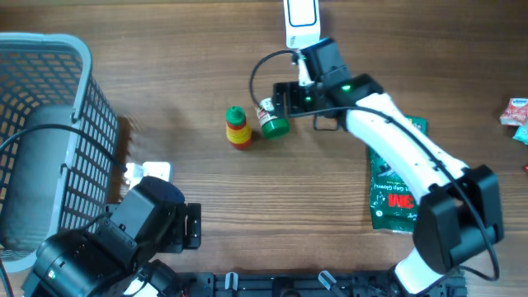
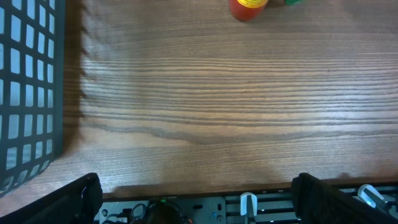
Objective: Scan the item barcode
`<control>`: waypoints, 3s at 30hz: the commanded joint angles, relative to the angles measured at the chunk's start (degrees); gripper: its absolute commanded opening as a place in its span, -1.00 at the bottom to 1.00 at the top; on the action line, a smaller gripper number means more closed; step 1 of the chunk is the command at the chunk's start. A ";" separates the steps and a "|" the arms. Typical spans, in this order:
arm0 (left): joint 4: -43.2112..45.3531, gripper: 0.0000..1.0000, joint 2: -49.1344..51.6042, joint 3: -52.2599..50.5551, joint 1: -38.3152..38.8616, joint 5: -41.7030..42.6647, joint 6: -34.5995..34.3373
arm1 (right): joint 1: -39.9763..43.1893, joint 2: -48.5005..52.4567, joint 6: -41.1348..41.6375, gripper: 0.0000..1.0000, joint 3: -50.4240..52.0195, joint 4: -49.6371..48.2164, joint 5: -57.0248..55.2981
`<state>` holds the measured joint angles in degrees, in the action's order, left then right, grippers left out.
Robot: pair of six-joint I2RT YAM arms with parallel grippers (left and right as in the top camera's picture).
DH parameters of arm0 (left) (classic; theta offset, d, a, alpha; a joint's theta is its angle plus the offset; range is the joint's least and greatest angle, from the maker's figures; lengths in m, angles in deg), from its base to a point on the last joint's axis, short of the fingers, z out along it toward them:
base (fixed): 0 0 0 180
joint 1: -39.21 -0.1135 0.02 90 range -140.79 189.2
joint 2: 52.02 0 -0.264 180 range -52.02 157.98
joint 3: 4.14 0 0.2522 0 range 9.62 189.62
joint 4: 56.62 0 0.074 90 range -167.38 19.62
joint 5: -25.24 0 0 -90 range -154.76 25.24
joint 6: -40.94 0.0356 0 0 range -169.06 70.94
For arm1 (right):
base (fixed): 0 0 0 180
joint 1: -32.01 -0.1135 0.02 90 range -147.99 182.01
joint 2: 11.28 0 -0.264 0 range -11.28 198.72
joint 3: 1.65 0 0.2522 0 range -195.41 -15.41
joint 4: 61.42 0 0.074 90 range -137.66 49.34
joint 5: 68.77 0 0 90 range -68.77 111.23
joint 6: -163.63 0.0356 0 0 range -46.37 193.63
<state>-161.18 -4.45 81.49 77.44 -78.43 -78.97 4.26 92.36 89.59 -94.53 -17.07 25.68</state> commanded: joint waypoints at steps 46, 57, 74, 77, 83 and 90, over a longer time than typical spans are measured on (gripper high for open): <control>0.15 1.00 -0.22 0.11 0.15 -0.52 -0.79 | 17.88 12.22 7.72 1.00 -0.17 15.23 -1.95; 0.15 1.00 -0.22 0.11 0.15 -0.52 -0.79 | 17.86 7.48 7.78 0.99 -0.20 18.10 -14.93; 0.13 1.00 -0.22 0.11 0.15 -0.52 -0.79 | 21.40 6.86 12.41 0.99 -0.31 17.05 -19.04; 0.13 1.00 -0.22 0.11 0.15 -0.52 -0.79 | 23.63 6.86 14.29 0.99 -0.31 19.21 -18.95; 0.15 1.00 -0.22 0.11 0.15 -0.52 -0.81 | 25.57 6.71 12.28 0.99 -0.33 19.21 -7.69; 0.13 1.00 -0.22 0.11 0.15 -0.52 -0.79 | 23.52 6.73 20.26 0.86 3.13 17.75 1.36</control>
<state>-161.18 -4.45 81.49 77.44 -78.43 -78.97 28.94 100.49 104.63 -93.91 3.08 24.04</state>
